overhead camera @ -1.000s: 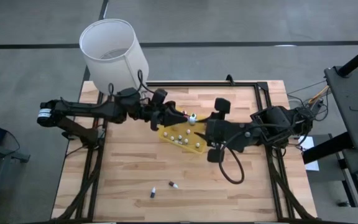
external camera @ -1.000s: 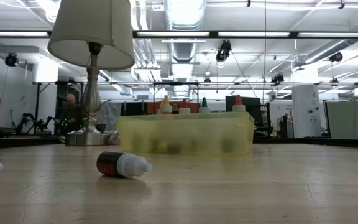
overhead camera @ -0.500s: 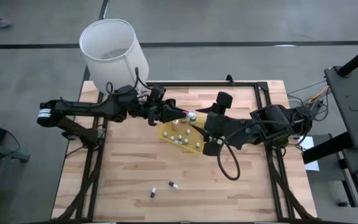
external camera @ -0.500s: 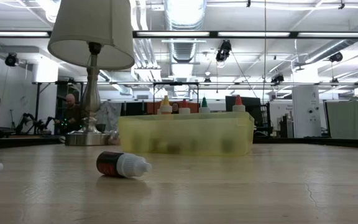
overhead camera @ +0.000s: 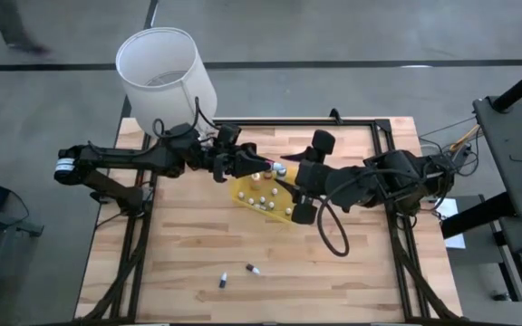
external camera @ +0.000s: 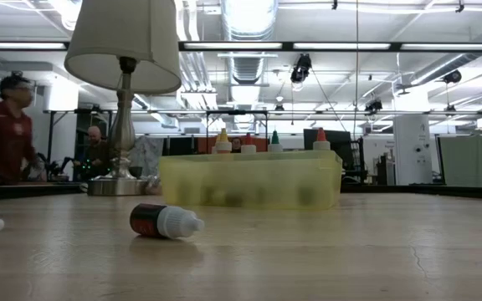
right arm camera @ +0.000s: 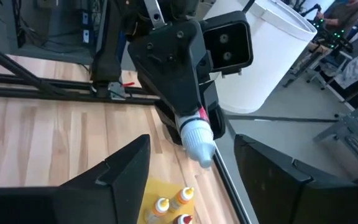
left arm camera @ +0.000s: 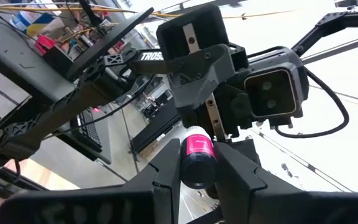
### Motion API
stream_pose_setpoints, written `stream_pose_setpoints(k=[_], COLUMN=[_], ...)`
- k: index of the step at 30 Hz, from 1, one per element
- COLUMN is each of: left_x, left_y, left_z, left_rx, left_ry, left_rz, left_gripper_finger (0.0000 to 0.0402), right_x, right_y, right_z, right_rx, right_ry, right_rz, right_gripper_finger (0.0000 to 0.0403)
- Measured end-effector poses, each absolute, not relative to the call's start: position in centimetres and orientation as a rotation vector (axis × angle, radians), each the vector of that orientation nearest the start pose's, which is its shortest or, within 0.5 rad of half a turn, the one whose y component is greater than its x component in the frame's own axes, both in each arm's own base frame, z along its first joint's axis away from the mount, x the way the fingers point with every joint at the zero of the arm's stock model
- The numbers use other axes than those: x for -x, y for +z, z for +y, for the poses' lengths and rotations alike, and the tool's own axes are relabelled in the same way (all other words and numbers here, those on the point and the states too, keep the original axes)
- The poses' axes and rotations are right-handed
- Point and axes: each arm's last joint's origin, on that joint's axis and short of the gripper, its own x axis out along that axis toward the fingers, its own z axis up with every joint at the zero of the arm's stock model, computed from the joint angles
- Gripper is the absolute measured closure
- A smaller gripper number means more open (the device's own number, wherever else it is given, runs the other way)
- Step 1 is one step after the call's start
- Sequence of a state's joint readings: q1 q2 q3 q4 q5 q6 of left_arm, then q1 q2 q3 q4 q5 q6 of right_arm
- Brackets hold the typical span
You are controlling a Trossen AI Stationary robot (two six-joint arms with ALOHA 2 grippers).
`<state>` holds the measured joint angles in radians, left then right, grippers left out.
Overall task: Pick & Place food coloring
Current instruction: Put the small red food coloring bottle into the yellow bin
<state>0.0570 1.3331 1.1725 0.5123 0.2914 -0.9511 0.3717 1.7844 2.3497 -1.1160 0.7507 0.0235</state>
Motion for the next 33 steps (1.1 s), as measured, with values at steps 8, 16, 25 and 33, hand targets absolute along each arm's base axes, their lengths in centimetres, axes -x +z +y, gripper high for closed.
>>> stream_pose_setpoints(k=[8, 16, 25, 33], left_x=[-29.9, -29.86, -29.85, -29.7], left_y=[41.26, 41.38, 41.4, 41.75], left_z=[0.83, 0.8, 0.77, 0.73], left_rx=[0.893, 0.891, 0.897, 0.895], left_ry=[-0.392, -0.402, -0.412, -0.444], left_rz=[-0.195, -0.206, -0.202, -0.227], left_gripper_finger=[0.0347, 0.0347, 0.0347, 0.0347], right_x=[-31.24, -31.51, -31.73, -31.81], right_y=[49.69, 50.03, 49.94, 49.93], right_z=[10.0, 9.88, 9.56, 9.3], right_rx=[0.261, 0.275, 0.267, 0.266], right_ry=[-0.35, -0.349, -0.318, -0.322], right_rz=[0.464, 0.433, 0.443, 0.445], right_gripper_finger=[0.0196, 0.022, 0.0258, 0.0293])
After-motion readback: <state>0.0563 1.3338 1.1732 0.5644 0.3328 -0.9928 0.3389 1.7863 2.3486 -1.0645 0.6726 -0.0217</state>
